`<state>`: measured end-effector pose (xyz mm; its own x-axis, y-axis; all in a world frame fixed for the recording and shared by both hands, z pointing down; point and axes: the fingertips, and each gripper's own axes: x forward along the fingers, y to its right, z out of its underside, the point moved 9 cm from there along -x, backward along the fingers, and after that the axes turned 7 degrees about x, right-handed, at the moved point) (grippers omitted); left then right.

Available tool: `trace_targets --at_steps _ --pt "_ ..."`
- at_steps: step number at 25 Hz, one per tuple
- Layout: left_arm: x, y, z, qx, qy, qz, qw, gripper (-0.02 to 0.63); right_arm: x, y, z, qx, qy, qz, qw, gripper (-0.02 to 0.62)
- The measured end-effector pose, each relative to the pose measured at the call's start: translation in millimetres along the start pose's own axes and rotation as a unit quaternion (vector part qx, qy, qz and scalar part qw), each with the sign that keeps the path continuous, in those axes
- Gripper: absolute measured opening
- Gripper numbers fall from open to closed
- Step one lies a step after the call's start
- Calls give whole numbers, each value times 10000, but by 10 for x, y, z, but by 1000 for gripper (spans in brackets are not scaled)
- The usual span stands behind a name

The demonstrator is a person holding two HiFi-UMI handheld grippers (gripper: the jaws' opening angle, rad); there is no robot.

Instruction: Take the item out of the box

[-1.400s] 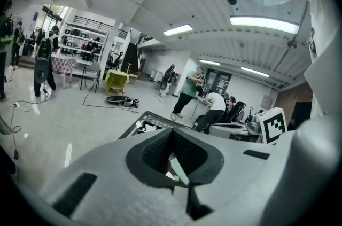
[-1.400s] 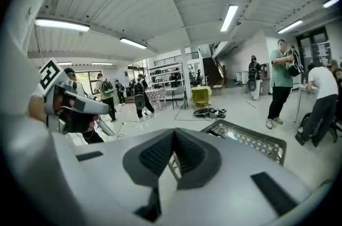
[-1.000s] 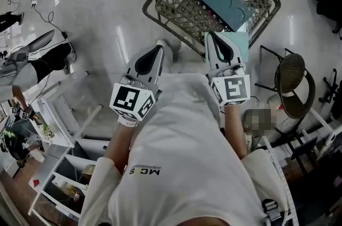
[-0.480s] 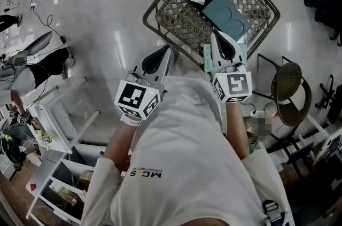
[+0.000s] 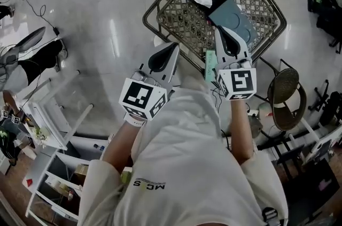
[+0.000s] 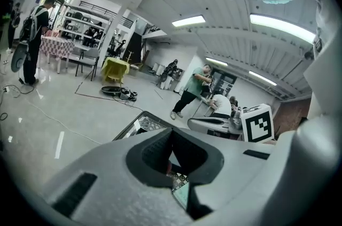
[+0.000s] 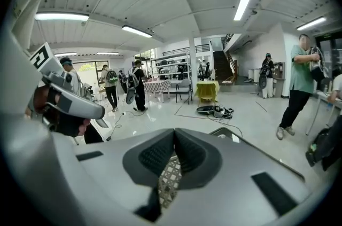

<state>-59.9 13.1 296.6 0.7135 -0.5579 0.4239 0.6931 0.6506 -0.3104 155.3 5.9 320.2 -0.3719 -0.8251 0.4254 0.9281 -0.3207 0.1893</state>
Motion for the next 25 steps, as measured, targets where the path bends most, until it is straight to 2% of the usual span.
trace_targets --at_steps 8,11,15,19,25 --pt "356 -284 136 -36 -184 10 9998 20 546 259 79 -163 -442 -21 9989 21" --pt "510 -385 262 -151 -281 48 9995 20 754 372 143 -218 -720 -27 9972 59" --pt "672 -503 394 -214 -379 96 9990 19 1029 472 212 -356 -1005 53 9943 64" --pt "769 -609 502 -400 -486 53 9980 20 1274 573 297 -410 -1307 127 9905 101" --pt "889 -775 642 -470 -599 -66 9971 20 1625 730 465 -167 -1667 314 9854 107"
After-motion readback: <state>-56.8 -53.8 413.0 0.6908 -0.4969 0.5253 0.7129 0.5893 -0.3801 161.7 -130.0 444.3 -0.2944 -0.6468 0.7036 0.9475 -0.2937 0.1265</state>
